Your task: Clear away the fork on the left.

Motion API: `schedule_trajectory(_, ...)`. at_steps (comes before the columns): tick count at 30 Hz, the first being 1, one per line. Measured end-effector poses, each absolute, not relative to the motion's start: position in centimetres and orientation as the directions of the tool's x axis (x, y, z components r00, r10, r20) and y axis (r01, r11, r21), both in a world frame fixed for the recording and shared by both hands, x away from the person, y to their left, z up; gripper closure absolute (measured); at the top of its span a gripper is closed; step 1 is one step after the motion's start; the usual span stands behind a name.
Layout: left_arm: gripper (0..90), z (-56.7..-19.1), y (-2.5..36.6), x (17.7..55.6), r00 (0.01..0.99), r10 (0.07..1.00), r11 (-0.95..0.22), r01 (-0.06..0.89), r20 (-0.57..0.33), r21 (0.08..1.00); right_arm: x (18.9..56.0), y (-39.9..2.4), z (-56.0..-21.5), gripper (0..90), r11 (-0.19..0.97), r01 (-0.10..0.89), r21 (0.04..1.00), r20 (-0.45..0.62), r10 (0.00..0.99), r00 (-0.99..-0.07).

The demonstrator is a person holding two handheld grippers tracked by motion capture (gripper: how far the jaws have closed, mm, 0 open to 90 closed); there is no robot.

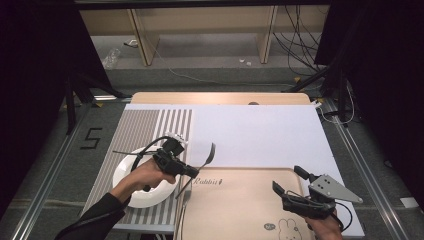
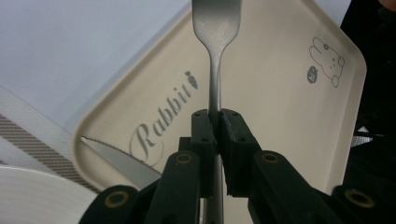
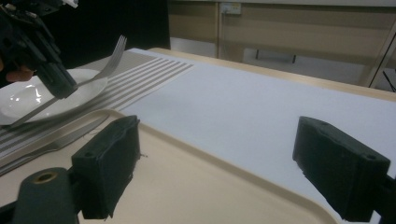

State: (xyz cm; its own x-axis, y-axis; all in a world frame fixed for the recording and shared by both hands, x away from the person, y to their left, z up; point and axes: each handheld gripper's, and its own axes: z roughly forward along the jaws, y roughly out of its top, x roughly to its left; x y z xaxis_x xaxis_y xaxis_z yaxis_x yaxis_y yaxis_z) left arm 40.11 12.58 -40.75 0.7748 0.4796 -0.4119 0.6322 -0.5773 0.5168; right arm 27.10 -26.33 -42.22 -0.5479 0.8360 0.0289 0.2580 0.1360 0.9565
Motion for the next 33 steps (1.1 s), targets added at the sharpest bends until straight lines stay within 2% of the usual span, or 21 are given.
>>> schedule_trajectory(21, 84.1, -42.7, 10.8, 35.9, 0.804, 0.417, -0.634, 0.591, -0.423, 0.498, 27.1, -26.3, -42.2, 15.7, 0.138, 0.261, 0.955, 0.028, 0.837, -0.546)
schedule_trajectory(33, 84.1, -43.8, 10.5, 34.6, 0.783, 0.442, -0.624, 0.619, -0.437, 0.477, 27.1, -26.3, -42.2, 15.7, 0.141, 0.260, 0.955, 0.026, 0.835, -0.549)
